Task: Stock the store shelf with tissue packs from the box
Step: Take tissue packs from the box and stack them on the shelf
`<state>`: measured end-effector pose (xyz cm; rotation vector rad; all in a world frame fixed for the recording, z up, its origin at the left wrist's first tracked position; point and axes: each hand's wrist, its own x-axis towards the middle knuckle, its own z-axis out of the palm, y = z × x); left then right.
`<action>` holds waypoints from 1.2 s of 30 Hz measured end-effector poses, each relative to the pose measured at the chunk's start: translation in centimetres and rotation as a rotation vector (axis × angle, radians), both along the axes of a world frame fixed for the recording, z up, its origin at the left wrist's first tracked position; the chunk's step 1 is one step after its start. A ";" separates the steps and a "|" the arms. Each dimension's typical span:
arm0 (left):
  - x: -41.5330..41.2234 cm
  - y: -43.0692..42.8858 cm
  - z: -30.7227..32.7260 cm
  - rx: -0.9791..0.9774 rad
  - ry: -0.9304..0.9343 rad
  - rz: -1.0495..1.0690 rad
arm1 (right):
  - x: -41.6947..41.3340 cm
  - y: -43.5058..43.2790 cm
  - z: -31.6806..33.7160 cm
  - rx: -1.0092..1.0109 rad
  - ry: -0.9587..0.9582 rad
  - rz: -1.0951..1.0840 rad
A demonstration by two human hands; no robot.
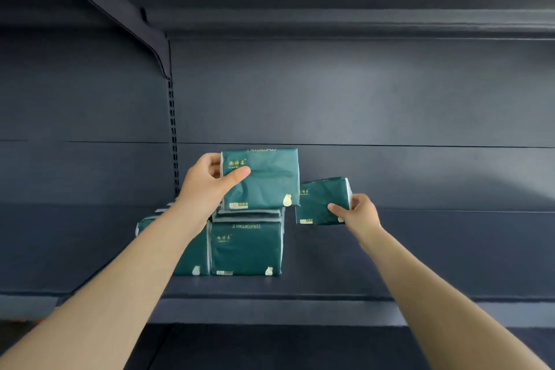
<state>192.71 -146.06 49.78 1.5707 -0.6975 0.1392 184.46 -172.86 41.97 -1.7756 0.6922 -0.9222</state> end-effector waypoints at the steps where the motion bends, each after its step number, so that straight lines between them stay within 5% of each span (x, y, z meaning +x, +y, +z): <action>1: 0.9 -0.8 0.1 0.013 -0.019 0.021 | 1.4 -1.0 -0.5 -0.037 0.040 -0.008; 19: 10.0 -6.0 -1.1 0.073 0.018 0.197 | 14.3 -8.3 -3.0 -0.318 0.412 -0.121; 32: 7.5 -7.2 -0.1 0.073 0.047 0.124 | 13.0 -8.3 -1.6 -0.195 0.433 0.018; 36: 6.2 -7.2 0.5 0.124 -0.018 0.145 | 10.3 -6.4 1.2 -0.116 0.443 -0.086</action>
